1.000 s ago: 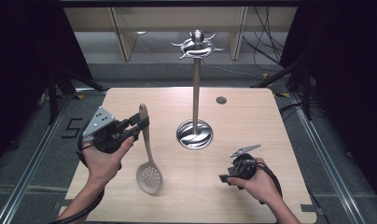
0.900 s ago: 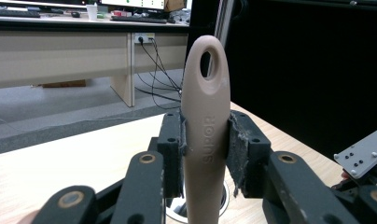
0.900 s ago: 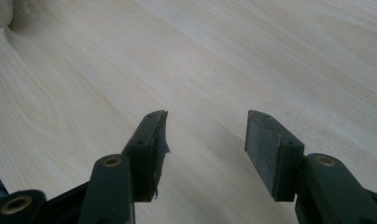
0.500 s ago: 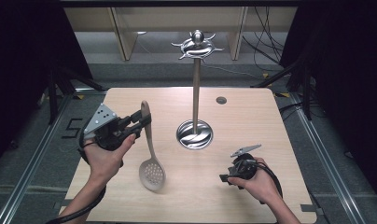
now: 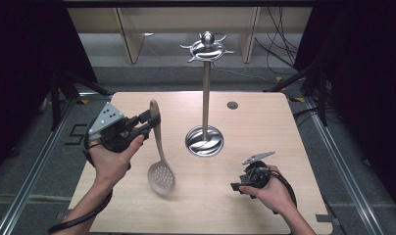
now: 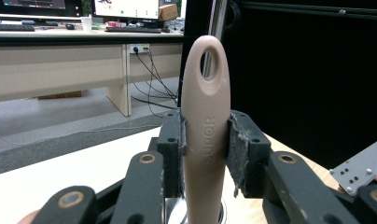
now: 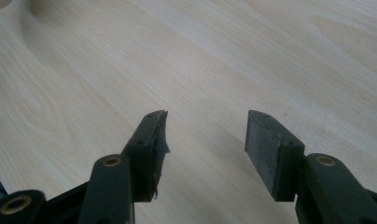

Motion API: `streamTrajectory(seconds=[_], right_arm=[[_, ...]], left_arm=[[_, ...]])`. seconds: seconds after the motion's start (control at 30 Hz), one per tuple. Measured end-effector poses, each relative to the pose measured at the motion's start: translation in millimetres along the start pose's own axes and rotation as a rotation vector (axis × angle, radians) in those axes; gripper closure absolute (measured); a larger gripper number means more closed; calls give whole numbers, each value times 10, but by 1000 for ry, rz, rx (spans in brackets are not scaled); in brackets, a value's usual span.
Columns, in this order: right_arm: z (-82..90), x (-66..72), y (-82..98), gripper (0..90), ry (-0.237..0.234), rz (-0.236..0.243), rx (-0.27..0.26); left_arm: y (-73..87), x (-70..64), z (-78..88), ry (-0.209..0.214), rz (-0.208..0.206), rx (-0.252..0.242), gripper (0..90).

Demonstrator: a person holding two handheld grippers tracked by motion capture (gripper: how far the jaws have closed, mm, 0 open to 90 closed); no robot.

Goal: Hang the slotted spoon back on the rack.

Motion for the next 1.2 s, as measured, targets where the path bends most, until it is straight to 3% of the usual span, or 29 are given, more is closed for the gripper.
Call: streamTrajectory(seconds=[0.1,0.67,0.7,1.2], right_arm=[[15,17,11,484,-1,-21,11],[15,3,-3,476,-3,-3,1],[23,14,8,476,-3,-19,12],[14,3,2,470,-2,-15,-4]], left_arm=[[-28,-2,-25,0,-10,0,674],[-159,25,-141,5,-21,-9,674],[-162,26,-147,5,-21,-9,674],[-239,16,-260,16,-35,-5,674]])
Point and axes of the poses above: each handheld gripper's, and its own axes: z roughly backward along the jaws, y roughly out of its underside, x roughly to its left, the point moved 8 cm from there along -z, roughly forward along the jaws, and after that the axes turned 9 degrees about -z, right-handed, at the moved point
